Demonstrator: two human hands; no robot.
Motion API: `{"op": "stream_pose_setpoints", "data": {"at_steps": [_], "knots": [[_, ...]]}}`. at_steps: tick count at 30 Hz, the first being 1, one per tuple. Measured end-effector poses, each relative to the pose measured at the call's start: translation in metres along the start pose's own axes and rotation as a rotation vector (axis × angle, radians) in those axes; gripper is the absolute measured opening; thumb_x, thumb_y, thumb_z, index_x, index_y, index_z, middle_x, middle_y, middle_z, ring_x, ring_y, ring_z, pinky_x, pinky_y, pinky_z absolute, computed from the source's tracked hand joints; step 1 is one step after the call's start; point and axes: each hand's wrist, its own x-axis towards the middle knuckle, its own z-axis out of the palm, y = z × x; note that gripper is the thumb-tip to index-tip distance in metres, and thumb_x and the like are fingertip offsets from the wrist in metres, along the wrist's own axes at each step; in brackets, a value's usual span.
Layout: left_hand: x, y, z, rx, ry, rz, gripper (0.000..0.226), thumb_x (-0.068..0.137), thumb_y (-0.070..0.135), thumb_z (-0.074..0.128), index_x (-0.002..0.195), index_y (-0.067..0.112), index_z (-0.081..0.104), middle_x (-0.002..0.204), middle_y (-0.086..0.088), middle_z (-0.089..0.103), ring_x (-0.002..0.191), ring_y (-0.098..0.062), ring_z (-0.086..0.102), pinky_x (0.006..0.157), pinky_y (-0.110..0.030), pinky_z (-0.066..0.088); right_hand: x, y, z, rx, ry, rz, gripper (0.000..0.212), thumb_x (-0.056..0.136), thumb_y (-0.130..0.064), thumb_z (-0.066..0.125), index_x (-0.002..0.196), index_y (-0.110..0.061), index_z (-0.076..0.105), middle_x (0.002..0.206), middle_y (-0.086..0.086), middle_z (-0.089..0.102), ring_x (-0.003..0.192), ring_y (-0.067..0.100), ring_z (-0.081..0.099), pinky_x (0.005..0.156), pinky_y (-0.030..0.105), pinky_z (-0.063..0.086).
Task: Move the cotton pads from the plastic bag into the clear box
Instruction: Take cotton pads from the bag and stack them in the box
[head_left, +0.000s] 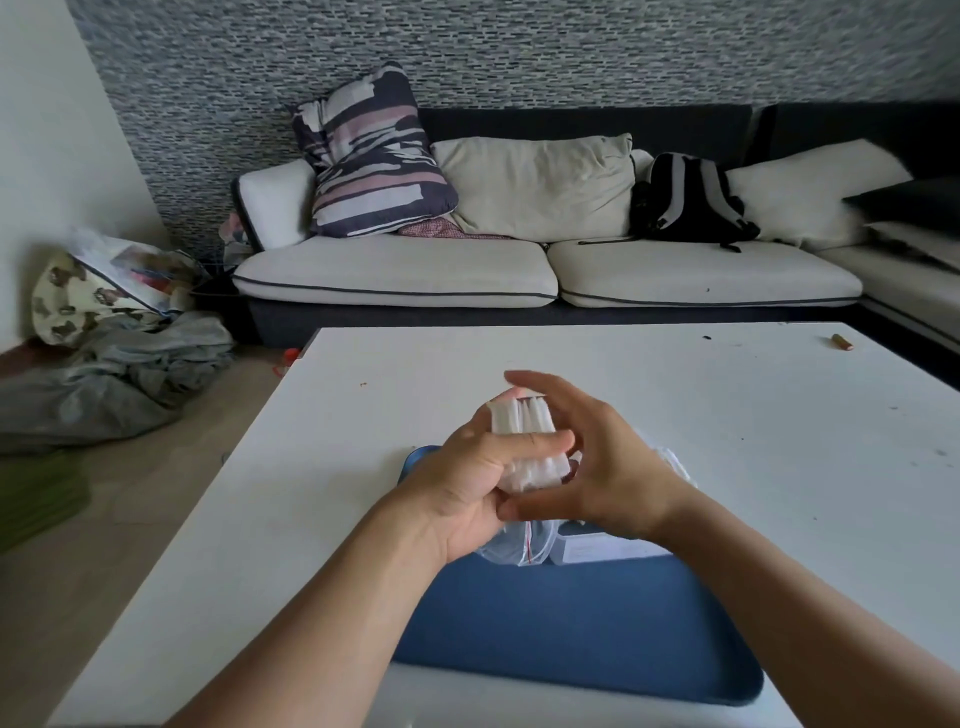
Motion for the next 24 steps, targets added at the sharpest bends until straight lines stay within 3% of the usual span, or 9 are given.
{"op": "stream_pose_setpoints", "data": {"at_steps": [5,7,9,12,14,17,20,22,24], "knots": [[-0.003,0.002,0.002,0.025,0.006,-0.013,0.044,0.074,0.003,0.077,0.115,0.009,0.063,0.097,-0.010,0.069,0.081,-0.023,0.070,0.071,-0.033,0.059,-0.001,-0.005,0.003,-0.055,0.092,-0.038,0.085,0.061,-0.013,0.097,0.135,-0.025,0.057,0.113,-0.007,0.071,0.103,0.016,0.069,0.077,0.033,0.062],[-0.005,0.002,0.004,0.044,-0.003,-0.033,0.042,0.076,0.006,0.078,0.116,0.008,0.063,0.104,-0.014,0.067,0.084,-0.024,0.071,0.069,-0.031,0.061,-0.003,-0.006,0.003,-0.038,0.039,-0.032,0.093,0.060,-0.012,0.097,0.140,-0.027,0.052,0.123,-0.011,0.066,0.110,0.010,0.066,0.075,0.028,0.061],[-0.006,0.002,0.004,0.122,0.002,-0.037,0.042,0.073,0.004,0.079,0.112,0.008,0.065,0.100,-0.013,0.068,0.084,-0.023,0.071,0.067,-0.031,0.060,-0.004,-0.008,0.003,-0.057,0.030,-0.056,0.100,0.060,-0.013,0.097,0.145,-0.027,0.047,0.129,-0.008,0.063,0.117,0.008,0.062,0.081,0.028,0.061],[-0.007,0.004,0.004,0.177,-0.014,-0.034,0.038,0.072,-0.003,0.079,0.105,0.009,0.067,0.105,-0.017,0.064,0.089,-0.024,0.068,0.071,-0.034,0.060,-0.004,-0.009,0.002,-0.082,0.092,-0.083,0.079,0.062,-0.013,0.096,0.132,-0.022,0.060,0.114,-0.008,0.071,0.109,0.009,0.067,0.087,0.024,0.057],[-0.005,0.004,0.003,0.164,-0.026,-0.030,0.035,0.073,0.002,0.074,0.105,0.011,0.067,0.102,-0.015,0.063,0.087,-0.023,0.067,0.072,-0.033,0.059,-0.003,-0.011,0.004,-0.119,0.121,-0.096,0.071,0.065,-0.016,0.094,0.128,-0.022,0.063,0.112,-0.010,0.071,0.105,0.009,0.067,0.086,0.021,0.056],[-0.005,0.004,0.004,0.181,-0.045,-0.049,0.025,0.073,0.006,0.071,0.097,0.015,0.068,0.087,-0.006,0.065,0.076,-0.017,0.066,0.065,-0.027,0.054,-0.004,-0.008,0.008,-0.197,0.075,-0.107,0.080,0.064,-0.021,0.094,0.135,-0.026,0.058,0.117,-0.008,0.064,0.104,0.011,0.066,0.081,0.024,0.057],[-0.006,0.004,0.003,0.225,-0.080,-0.104,0.027,0.070,0.002,0.061,0.095,0.013,0.065,0.085,-0.008,0.059,0.073,-0.018,0.061,0.067,-0.031,0.046,-0.004,-0.005,-0.002,-0.030,-0.102,-0.038,0.095,0.063,-0.014,0.090,0.146,-0.026,0.046,0.123,0.004,0.060,0.108,0.018,0.065,0.088,0.030,0.056],[-0.005,0.004,-0.002,0.188,-0.074,-0.149,0.047,0.060,0.000,0.059,0.107,0.008,0.059,0.093,-0.014,0.058,0.076,-0.023,0.056,0.067,-0.033,0.044,-0.004,-0.005,-0.013,0.221,-0.178,0.031,0.093,0.065,-0.007,0.081,0.148,-0.019,0.043,0.126,0.015,0.060,0.114,0.027,0.063,0.097,0.038,0.054],[-0.004,0.004,-0.004,0.137,-0.049,-0.175,0.058,0.050,0.003,0.059,0.108,0.007,0.058,0.090,-0.014,0.059,0.071,-0.023,0.054,0.059,-0.031,0.044,-0.005,-0.005,-0.015,0.300,-0.174,0.073,0.081,0.065,-0.005,0.072,0.142,-0.013,0.051,0.124,0.021,0.063,0.110,0.030,0.065,0.091,0.037,0.057]]}}
